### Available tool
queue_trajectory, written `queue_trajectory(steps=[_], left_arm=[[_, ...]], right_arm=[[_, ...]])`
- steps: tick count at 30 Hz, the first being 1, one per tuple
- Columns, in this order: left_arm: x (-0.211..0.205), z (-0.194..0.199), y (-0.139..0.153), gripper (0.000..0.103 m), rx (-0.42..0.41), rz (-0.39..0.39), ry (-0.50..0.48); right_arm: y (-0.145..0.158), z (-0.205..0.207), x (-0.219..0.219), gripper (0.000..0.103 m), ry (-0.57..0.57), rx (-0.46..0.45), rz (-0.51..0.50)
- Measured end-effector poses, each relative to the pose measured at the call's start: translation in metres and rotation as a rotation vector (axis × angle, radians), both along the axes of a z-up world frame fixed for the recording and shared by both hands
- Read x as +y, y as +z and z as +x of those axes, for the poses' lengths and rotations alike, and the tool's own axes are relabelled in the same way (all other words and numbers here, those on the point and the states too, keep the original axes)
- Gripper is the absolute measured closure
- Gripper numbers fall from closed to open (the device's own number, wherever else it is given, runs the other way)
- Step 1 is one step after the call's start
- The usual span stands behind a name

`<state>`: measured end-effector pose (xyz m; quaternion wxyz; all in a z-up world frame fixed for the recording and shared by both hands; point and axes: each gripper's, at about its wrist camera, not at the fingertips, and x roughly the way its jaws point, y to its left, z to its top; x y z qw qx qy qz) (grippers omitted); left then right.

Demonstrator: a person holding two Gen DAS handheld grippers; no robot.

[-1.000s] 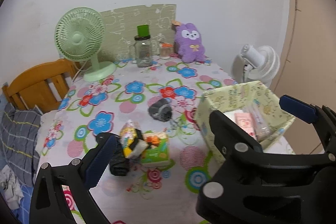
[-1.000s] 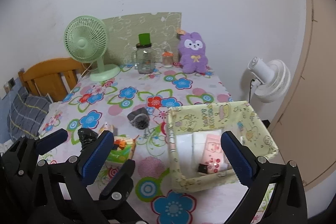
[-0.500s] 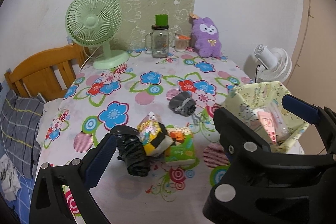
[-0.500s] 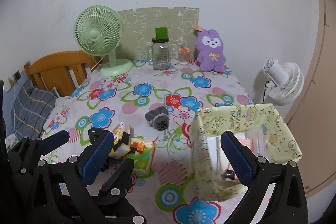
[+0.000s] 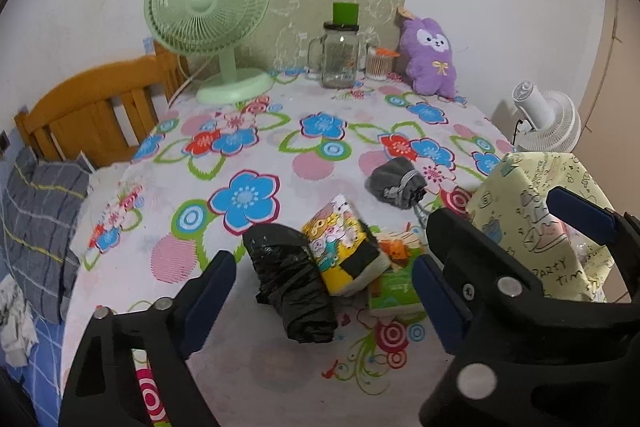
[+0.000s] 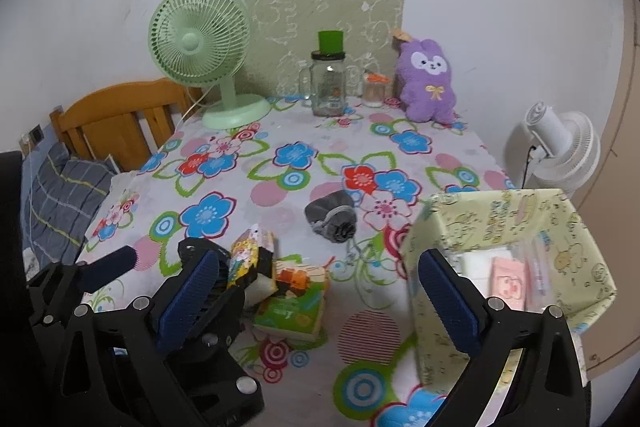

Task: Organize soft objects
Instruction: 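Grasp the black wrapped umbrella with the left gripper while the right gripper grasps the yellow-white package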

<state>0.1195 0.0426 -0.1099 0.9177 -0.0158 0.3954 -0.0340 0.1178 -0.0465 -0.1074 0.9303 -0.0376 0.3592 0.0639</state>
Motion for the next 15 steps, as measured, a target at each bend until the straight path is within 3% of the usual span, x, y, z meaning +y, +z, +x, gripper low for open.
queue_trajectory(steps=[4,15], left_arm=[[0.011,0.007,-0.010,0.020,0.029,-0.023,0.023],[0.029,0.026,-0.033,0.033,0.090,0.006,0.056]], right_arm=[[-0.008,0.009,0.010,0.005,0.018,0.017,-0.006],[-0.035,0.034,0.030,0.010,0.063,0.088,-0.004]])
